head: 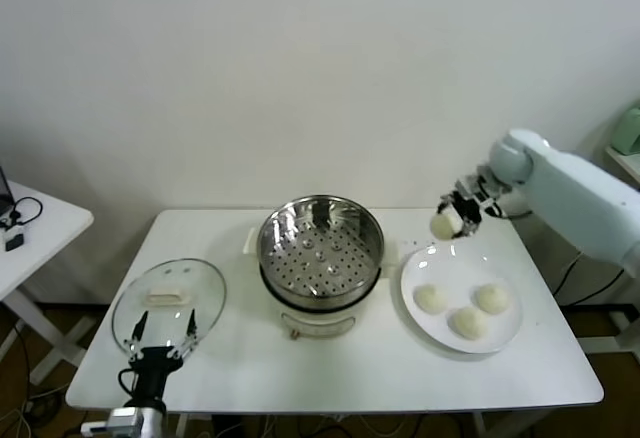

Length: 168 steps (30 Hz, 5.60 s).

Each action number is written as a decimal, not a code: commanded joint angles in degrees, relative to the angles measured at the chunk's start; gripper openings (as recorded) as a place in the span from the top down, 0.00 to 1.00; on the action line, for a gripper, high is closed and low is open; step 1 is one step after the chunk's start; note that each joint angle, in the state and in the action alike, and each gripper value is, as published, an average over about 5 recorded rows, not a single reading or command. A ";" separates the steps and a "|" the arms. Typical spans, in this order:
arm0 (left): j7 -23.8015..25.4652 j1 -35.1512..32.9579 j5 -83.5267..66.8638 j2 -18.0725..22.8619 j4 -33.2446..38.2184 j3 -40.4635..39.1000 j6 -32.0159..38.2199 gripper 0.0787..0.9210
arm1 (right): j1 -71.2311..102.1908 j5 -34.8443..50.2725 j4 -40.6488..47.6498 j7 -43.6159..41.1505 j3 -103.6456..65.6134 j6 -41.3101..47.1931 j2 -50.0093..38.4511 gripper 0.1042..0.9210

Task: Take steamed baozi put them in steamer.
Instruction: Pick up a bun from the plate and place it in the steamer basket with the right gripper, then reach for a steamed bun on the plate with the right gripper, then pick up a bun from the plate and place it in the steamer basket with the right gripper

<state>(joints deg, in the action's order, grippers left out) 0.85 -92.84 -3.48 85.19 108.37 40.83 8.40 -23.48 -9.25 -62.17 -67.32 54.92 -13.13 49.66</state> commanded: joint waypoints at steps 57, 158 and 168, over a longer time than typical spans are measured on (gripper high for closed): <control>0.56 -1.92 -1.94 0.30 1.75 0.88 -0.50 0.12 | 5.67 -25.94 10.01 3.32 3.59 -16.10 32.84 0.13; -1.63 -2.13 -2.61 0.81 2.53 -0.17 -3.64 0.12 | 20.24 16.32 6.20 5.50 0.95 19.73 -0.96 0.22; -1.64 -2.22 -2.83 0.76 2.96 -0.09 -3.60 0.12 | 6.91 28.24 1.14 6.32 8.21 22.25 -4.29 0.24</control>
<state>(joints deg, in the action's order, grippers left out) -0.78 -95.04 -6.25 85.99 111.16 40.75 4.77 -6.64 10.05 -58.00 -61.16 57.84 7.73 47.05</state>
